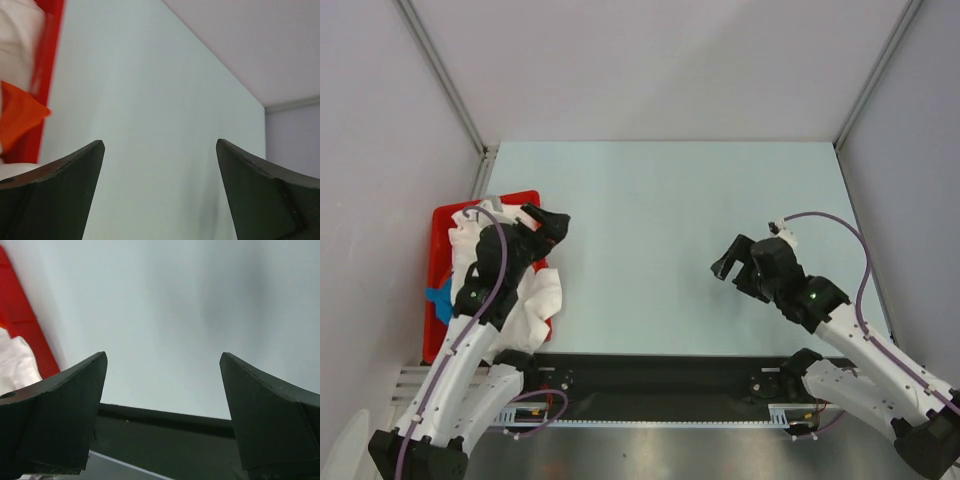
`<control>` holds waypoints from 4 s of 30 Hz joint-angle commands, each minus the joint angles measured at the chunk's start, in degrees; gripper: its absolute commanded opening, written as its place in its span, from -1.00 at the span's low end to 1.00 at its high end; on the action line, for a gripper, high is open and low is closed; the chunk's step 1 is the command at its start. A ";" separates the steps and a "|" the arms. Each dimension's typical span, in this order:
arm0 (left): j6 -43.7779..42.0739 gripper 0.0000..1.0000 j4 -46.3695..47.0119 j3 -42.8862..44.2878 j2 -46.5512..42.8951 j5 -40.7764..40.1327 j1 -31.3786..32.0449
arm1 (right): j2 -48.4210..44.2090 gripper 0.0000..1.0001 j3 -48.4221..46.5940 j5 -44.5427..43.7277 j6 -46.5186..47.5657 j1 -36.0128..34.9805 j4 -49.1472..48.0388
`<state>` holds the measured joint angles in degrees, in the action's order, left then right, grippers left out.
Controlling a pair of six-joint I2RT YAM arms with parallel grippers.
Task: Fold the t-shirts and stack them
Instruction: Grab the tshirt from the pile, then move the tshirt to the center of the board
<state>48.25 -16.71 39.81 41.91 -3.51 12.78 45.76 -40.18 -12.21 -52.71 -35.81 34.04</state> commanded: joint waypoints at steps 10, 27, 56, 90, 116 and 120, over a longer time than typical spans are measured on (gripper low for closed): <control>-7.74 0.90 -21.94 13.09 3.35 -24.24 -10.67 | 4.17 0.97 -11.58 18.96 16.32 13.93 8.41; -12.22 0.44 -38.93 14.07 11.43 -25.96 -20.59 | 5.83 0.87 -12.03 24.34 17.20 14.46 6.92; 0.10 -0.99 -49.47 29.02 16.19 -23.22 -26.05 | 9.34 0.89 -17.64 27.42 25.55 20.17 11.13; -13.51 0.73 -39.11 85.13 60.55 5.37 28.53 | 0.48 1.00 -23.63 20.91 20.28 17.88 24.84; -24.87 0.38 -15.19 33.92 63.72 11.77 29.06 | 48.01 0.40 -20.28 24.34 33.46 19.20 -0.64; -24.87 -0.27 -15.90 33.05 63.13 10.98 26.08 | 53.02 0.29 -23.44 21.26 33.81 17.88 -1.08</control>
<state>25.39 -32.91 71.57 105.97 8.14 41.30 96.51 -60.34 12.64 -20.80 -17.06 34.98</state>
